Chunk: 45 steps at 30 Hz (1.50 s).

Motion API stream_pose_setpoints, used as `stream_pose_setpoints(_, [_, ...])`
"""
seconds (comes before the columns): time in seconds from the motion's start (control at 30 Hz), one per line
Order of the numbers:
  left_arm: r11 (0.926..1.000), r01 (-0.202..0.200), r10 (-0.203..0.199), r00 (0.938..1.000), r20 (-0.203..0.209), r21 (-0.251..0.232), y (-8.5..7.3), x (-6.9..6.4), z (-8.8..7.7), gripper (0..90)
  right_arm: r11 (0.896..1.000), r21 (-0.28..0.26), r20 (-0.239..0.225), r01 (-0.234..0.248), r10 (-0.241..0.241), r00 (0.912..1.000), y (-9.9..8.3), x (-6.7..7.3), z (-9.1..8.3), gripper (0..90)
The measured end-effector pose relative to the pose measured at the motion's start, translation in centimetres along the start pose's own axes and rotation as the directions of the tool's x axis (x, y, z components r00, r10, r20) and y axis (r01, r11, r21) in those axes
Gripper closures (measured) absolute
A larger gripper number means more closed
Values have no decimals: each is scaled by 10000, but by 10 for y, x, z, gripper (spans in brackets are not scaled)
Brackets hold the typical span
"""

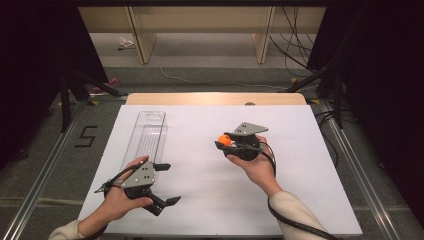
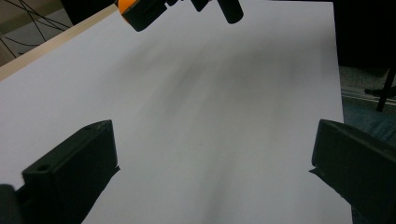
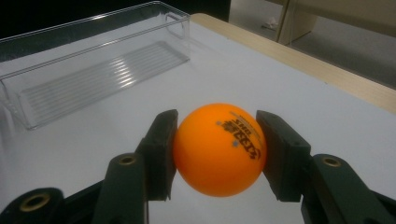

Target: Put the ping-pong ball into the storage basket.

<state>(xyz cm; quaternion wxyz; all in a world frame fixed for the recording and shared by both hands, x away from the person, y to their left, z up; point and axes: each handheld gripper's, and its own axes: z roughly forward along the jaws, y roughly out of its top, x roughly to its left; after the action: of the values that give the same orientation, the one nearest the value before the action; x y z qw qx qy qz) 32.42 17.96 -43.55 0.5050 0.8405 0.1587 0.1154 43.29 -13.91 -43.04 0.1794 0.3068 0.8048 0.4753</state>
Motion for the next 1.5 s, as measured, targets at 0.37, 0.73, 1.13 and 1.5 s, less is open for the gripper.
stream_pose_setpoints(0.37, [10000,18,-18,10000,11,5,0,0,0,0,10000,21,-114,73,-73,9999,2,4,4,516])
stream_pose_setpoints(0.73, [10000,-15,15,10000,13,8,0,0,0,0,9998,-10,-215,194,-194,9996,5,10,8,516])
stream_pose_setpoints(1.13, [10000,-9,9,10000,9,7,0,0,0,0,9996,-27,-303,271,-272,9992,8,14,13,516])
stream_pose_setpoints(1.5, [10000,-23,23,10000,17,12,0,-1,0,0,9995,-64,-365,302,-304,9989,11,16,17,516])
